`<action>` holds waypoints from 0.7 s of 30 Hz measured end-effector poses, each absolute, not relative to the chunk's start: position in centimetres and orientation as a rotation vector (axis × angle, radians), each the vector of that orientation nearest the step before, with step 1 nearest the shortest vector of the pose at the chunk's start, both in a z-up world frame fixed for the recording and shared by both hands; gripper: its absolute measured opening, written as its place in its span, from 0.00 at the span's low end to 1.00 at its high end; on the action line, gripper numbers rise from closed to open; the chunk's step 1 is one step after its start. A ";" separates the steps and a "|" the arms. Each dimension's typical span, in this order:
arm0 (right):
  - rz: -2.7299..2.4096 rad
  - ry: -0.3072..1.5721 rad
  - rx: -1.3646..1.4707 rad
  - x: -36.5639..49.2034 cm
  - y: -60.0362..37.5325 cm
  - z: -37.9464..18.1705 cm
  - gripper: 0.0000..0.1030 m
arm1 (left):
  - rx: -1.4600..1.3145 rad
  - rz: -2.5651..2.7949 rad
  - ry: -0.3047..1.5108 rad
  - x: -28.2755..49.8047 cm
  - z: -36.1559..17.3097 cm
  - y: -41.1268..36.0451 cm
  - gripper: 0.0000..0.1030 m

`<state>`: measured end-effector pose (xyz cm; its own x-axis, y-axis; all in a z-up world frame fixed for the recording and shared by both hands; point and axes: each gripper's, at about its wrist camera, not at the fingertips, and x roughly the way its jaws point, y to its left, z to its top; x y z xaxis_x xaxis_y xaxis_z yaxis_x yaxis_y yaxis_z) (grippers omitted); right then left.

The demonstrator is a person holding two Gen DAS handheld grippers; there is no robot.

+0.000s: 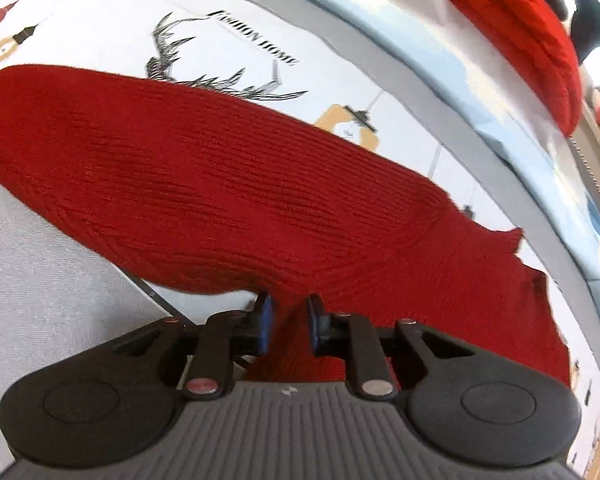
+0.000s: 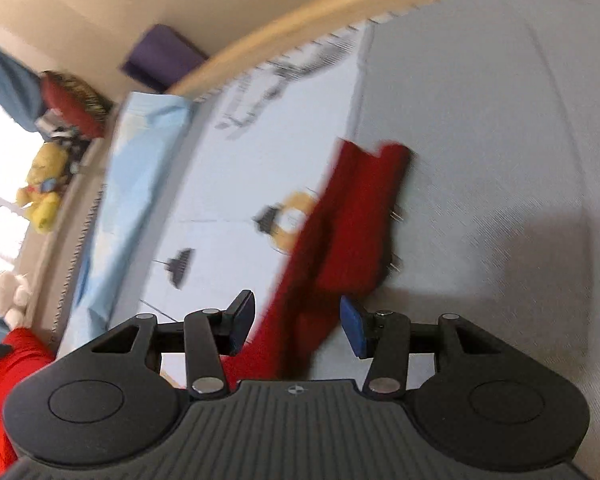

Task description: Fold small clothes

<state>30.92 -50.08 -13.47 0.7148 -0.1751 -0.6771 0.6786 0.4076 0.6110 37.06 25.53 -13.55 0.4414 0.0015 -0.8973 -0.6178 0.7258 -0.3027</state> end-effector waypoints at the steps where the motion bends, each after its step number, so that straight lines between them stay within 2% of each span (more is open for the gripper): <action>1: -0.560 0.584 1.017 31.6 -50.2 -13.7 0.49 | -0.672 0.410 1.055 37.0 -13.3 25.3 0.20; 4: -0.545 0.632 1.067 33.5 -51.1 -15.6 0.48 | -0.648 0.379 1.052 37.0 -12.6 24.5 0.21; 5: -0.545 0.631 1.080 33.6 -51.4 -15.8 0.43 | -0.641 0.373 1.053 37.0 -12.5 24.4 0.21; 6: -0.547 0.629 1.076 33.8 -51.7 -15.9 0.26 | -0.636 0.369 1.055 37.1 -12.5 24.3 0.21; 7: -0.551 0.624 1.062 34.0 -51.9 -16.0 0.16 | -0.634 0.365 1.058 37.1 -12.5 24.2 0.21; 8: -0.539 0.612 1.052 33.8 -52.0 -15.7 0.13 | -0.633 0.360 1.062 37.1 -12.5 24.1 0.21; 10: -0.529 0.542 1.011 33.5 -51.7 -14.4 0.11 | -0.628 0.357 1.070 37.2 -12.6 24.1 0.21; 13: -0.487 0.327 0.878 31.8 -50.2 -10.0 0.10 | -0.624 0.354 1.080 37.2 -12.9 24.0 0.21; 15: -0.493 0.271 0.861 30.8 -49.7 -9.1 0.11 | -0.622 0.344 1.087 37.4 -13.0 23.9 0.21; 17: -0.582 0.358 0.864 30.8 -49.9 -10.7 0.11 | -0.614 0.330 1.091 37.4 -13.0 23.7 0.21; 18: -0.633 0.464 0.907 30.9 -50.5 -12.5 0.11 | -0.612 0.327 1.094 37.5 -13.1 23.7 0.22; 19: -0.685 0.552 0.975 30.8 -51.1 -14.5 0.11 | -0.610 0.324 1.096 37.4 -13.1 23.7 0.24; 21: -0.730 0.611 1.131 29.7 -52.3 -17.6 0.13 | -0.609 0.325 1.101 37.4 -13.1 23.8 0.28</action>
